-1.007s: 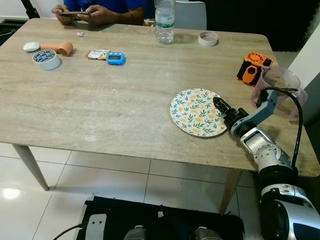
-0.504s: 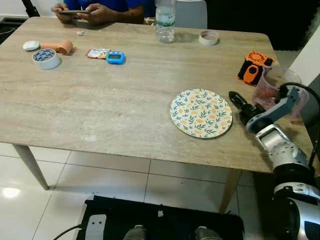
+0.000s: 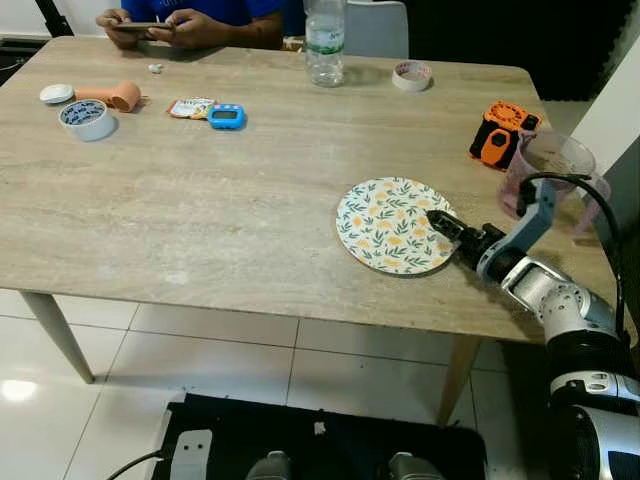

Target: Restocking fridge

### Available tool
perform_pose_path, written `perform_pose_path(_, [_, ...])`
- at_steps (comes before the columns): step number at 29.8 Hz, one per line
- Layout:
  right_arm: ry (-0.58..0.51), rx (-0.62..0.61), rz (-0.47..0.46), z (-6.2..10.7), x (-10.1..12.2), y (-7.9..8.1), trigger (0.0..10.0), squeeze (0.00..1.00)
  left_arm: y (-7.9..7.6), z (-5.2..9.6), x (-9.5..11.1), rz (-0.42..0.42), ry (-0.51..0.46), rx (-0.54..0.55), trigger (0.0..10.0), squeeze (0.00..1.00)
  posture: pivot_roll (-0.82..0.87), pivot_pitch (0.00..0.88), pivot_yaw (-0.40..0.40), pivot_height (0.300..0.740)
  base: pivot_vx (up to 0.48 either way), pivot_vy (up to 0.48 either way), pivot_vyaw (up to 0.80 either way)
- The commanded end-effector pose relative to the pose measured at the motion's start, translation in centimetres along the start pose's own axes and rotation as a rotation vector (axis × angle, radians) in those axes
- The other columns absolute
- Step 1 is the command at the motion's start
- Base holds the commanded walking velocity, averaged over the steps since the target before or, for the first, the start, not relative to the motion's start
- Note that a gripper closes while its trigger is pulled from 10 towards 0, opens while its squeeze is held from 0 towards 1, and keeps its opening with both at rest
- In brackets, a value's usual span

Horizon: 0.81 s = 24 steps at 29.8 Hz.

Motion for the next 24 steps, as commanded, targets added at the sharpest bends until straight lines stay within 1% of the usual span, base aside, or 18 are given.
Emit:
perform_pose_path(1, [0.079,-0.019,-0.036,0.1,-2.0,-0.6,10.0,0.00,-0.6,0.1,-1.2,0.010,0.037,-0.010,10.0,0.00,-0.04,0.156,-0.035,0.740,0.000,0.000,0.00])
perform_pose_path(2, [0.113,-0.004,-0.033,0.0,-2.4,-0.2,10.0,0.00,-0.7,0.1,-1.2,0.011,0.038,-0.011,10.0,0.00,-0.04,0.156,-0.035,0.740,0.000,0.000,0.00])
perform_pose_path(5, [0.143,-0.011,-0.032,-0.1,-2.8,-0.1,10.0,0.00,-0.8,0.1,-1.3,0.011,0.039,-0.012,10.0,0.00,-0.04,0.155,-0.037,0.740,0.000,0.000,0.00])
perform_pose_path(6, [0.149,-0.013,-0.028,-0.1,-3.0,-0.1,0.0,0.00,-0.9,0.1,-1.3,0.011,0.039,-0.013,10.0,0.00,-0.04,0.155,-0.037,0.740,0.000,0.000,0.00])
perform_pose_path(9, [0.161,-0.016,-0.021,-0.2,-3.3,-0.1,0.0,0.00,-1.0,0.0,-1.3,0.012,0.039,-0.014,10.0,0.00,-0.04,0.155,-0.037,0.740,0.000,0.000,0.00])
perform_pose_path(13, [0.162,-0.015,-0.035,-0.2,-3.6,0.1,0.0,0.00,-1.1,0.0,-1.3,0.015,0.037,-0.013,10.0,0.00,-0.04,0.155,-0.037,0.740,0.000,0.000,0.00])
perform_pose_path(18, [0.179,0.000,-0.044,-0.3,-4.2,0.4,0.0,0.00,-1.1,-0.1,-0.9,0.048,0.021,0.001,10.0,0.00,-0.04,0.152,-0.037,0.740,0.000,0.000,0.00])
perform_pose_path(21, [0.184,-0.002,-0.044,-0.2,-4.3,0.3,0.0,0.00,-0.8,-0.1,-0.4,0.073,0.007,0.014,10.0,0.00,-0.04,0.149,-0.036,0.740,0.000,0.000,0.00])
perform_pose_path(22, [0.179,0.000,-0.051,-0.2,-4.3,0.3,0.0,0.00,-0.1,-0.2,0.7,0.116,-0.027,0.038,10.0,0.00,-0.04,0.144,-0.036,0.740,0.000,0.000,0.00])
perform_pose_path(23, [0.179,0.000,-0.051,-0.2,-4.3,0.3,0.0,0.00,-0.1,-0.2,0.7,0.116,-0.027,0.038,10.0,0.00,-0.04,0.144,-0.036,0.740,0.000,0.000,0.00])
perform_pose_path(24, [0.177,0.002,-0.053,-0.2,-4.3,0.3,0.0,0.00,0.2,-0.2,1.2,0.133,-0.042,0.048,10.0,0.00,-0.04,0.144,-0.036,0.740,0.000,0.000,0.00])
Point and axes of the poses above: a point about 5 cm out from each wrist's last joint towards the gripper, its own z axis pointing back from the gripper into the wrist, its own x axis along the axis of the wrist's last joint, y = z × x, the point moved 2 cm from there along -z, pointing out of the wrist towards the gripper, and after that the axes turned 5 degrees about -z, right-handed, at the moved point
